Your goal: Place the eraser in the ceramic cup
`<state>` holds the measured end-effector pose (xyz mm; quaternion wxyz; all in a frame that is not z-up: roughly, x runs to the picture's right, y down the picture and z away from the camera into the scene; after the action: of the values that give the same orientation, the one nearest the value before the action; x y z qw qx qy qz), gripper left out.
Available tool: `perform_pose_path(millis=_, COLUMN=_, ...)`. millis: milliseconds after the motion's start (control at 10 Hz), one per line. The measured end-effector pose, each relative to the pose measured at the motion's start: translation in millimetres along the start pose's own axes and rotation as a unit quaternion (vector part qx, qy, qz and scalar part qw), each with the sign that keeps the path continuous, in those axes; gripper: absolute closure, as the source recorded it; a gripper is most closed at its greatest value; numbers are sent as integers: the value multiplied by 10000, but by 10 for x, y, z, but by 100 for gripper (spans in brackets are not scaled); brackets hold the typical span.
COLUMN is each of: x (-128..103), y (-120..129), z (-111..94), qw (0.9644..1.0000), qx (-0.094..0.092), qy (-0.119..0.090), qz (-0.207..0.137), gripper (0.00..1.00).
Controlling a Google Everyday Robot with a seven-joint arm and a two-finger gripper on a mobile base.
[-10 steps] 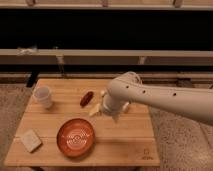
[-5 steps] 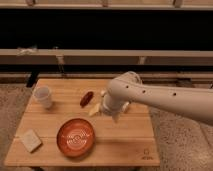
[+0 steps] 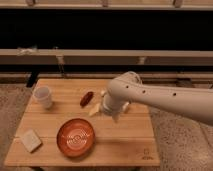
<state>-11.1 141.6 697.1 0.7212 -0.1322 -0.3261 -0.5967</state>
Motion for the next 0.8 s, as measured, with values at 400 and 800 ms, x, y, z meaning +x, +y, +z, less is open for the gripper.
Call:
perform_pose_path(millis=400, x=15, y=21, z=1, qw=10000, qx=-33, qy=19, qz=45, gripper=20)
perform_pose_path(millis=800, x=463, y=420, z=-42, qw=9966, qx=-622, qy=304, qz=446, gripper=20)
